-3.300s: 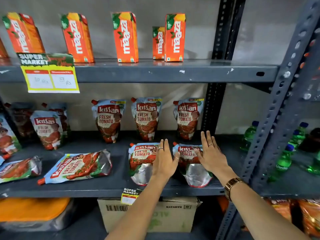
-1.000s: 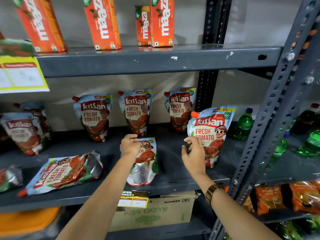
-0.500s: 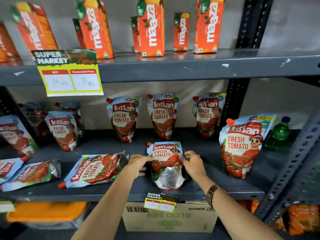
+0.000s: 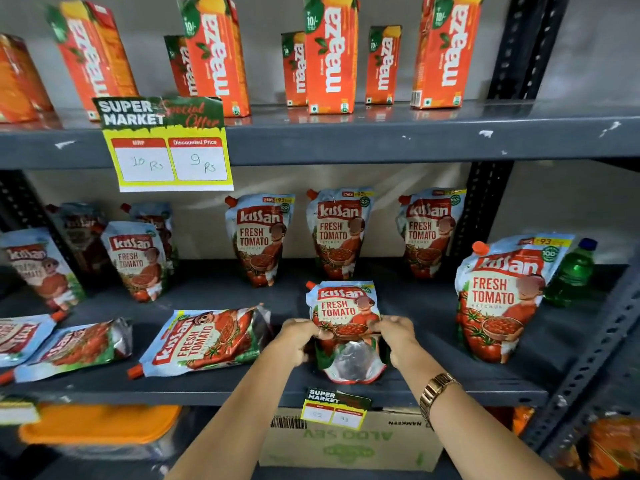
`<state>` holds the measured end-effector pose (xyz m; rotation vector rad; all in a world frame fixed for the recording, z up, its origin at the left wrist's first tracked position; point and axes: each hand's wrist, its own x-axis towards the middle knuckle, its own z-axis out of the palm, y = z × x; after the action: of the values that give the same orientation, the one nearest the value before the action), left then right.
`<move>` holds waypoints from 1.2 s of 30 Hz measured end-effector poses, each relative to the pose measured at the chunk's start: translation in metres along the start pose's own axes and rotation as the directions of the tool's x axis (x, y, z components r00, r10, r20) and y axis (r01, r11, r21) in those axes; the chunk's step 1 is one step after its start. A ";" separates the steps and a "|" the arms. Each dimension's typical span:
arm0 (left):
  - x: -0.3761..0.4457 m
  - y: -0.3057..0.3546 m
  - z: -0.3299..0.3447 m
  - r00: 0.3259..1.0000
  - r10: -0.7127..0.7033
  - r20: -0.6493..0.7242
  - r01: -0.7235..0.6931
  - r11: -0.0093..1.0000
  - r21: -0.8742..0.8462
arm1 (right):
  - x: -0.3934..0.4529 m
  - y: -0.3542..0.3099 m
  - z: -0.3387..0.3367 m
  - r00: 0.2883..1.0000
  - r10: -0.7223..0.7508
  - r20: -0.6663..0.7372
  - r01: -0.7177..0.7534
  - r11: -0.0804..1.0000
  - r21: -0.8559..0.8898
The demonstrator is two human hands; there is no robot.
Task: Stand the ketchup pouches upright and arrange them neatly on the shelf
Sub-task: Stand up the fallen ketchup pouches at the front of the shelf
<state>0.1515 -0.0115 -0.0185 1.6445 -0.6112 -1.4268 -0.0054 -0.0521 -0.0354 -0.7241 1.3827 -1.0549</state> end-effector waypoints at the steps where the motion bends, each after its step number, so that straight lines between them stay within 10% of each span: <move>1: -0.001 0.001 0.002 1.000 0.022 0.000 -0.022 1.000 -0.008 | -0.004 -0.002 0.000 1.000 -0.010 0.009 0.009 1.000 0.024; 18: 0.008 0.029 0.062 0.891 0.449 -0.071 -0.445 0.893 0.068 | 0.005 -0.040 -0.034 0.910 -0.400 -0.109 0.400 0.916 -0.023; 29: 0.023 0.028 0.074 0.904 0.421 -0.076 -0.426 0.903 -0.060 | 0.024 -0.034 -0.047 0.861 -0.506 -0.059 0.495 0.858 -0.136; 36: 0.025 0.009 0.058 0.914 0.358 0.189 -0.377 0.923 0.076 | 0.015 -0.018 -0.055 0.889 -0.453 0.074 0.453 0.891 0.015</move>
<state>0.1033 -0.0525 -0.0240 1.4023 -1.0581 -1.2781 -0.0636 -0.0635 -0.0310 -1.1142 1.1735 -1.3725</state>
